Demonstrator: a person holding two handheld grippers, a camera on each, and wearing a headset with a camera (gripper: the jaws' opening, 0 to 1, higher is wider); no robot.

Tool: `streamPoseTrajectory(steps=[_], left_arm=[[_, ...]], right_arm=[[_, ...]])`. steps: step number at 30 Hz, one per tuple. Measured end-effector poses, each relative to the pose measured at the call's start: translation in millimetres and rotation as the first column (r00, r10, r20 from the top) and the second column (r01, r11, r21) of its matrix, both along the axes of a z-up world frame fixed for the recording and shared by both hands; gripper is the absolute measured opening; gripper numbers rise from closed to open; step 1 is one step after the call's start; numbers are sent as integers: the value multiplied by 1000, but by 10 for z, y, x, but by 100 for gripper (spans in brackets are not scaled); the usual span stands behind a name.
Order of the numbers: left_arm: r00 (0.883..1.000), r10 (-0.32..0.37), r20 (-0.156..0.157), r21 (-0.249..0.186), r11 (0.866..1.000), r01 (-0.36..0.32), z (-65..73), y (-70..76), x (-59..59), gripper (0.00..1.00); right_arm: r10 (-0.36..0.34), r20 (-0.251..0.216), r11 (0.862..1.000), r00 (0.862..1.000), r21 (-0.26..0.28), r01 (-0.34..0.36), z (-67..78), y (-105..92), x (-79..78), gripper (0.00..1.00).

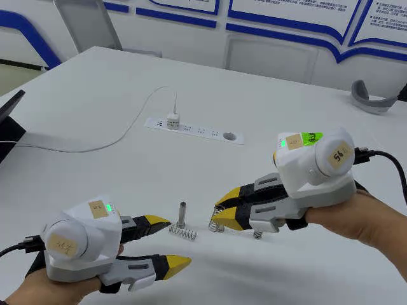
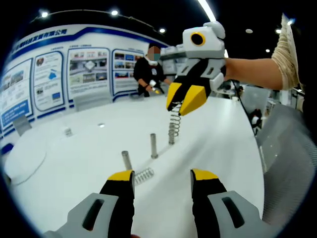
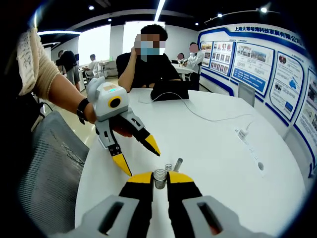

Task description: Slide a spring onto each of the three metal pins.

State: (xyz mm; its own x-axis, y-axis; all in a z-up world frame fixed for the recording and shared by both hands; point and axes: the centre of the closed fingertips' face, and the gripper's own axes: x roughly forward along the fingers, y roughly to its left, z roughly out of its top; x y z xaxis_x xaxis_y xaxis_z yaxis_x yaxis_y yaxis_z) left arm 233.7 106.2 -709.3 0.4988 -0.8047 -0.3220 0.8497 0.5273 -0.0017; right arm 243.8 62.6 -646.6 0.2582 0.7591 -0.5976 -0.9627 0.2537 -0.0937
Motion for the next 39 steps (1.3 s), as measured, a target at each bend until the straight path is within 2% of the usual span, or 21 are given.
streamPoseTrajectory(steps=[9, 14, 17, 24, 39], left_arm=[[1000, 25, -8, -3, 1000, -26, -3, 55, 46, 53], [999, 32, -9, -1, 999, -32, -6, 74, 67, 54], [999, 36, -10, -1, 999, -36, -4, 81, 69, 56], [999, 43, -12, 1, 999, -43, -12, 109, 77, 57], [999, 44, -16, 8, 999, -44, -28, 116, 85, 56]], right_arm=[[-103, 42, 995, 994, 10, 103, 82, -175, 276, 12], [-171, 56, 985, 984, -2, 171, 26, -235, 443, 12], [-202, 47, 979, 978, -7, 203, -32, -243, 506, 12], [-224, 27, 974, 974, -26, 225, -180, -240, 554, 12], [-249, -8, 968, 969, -18, 249, -336, -243, 585, 12]])
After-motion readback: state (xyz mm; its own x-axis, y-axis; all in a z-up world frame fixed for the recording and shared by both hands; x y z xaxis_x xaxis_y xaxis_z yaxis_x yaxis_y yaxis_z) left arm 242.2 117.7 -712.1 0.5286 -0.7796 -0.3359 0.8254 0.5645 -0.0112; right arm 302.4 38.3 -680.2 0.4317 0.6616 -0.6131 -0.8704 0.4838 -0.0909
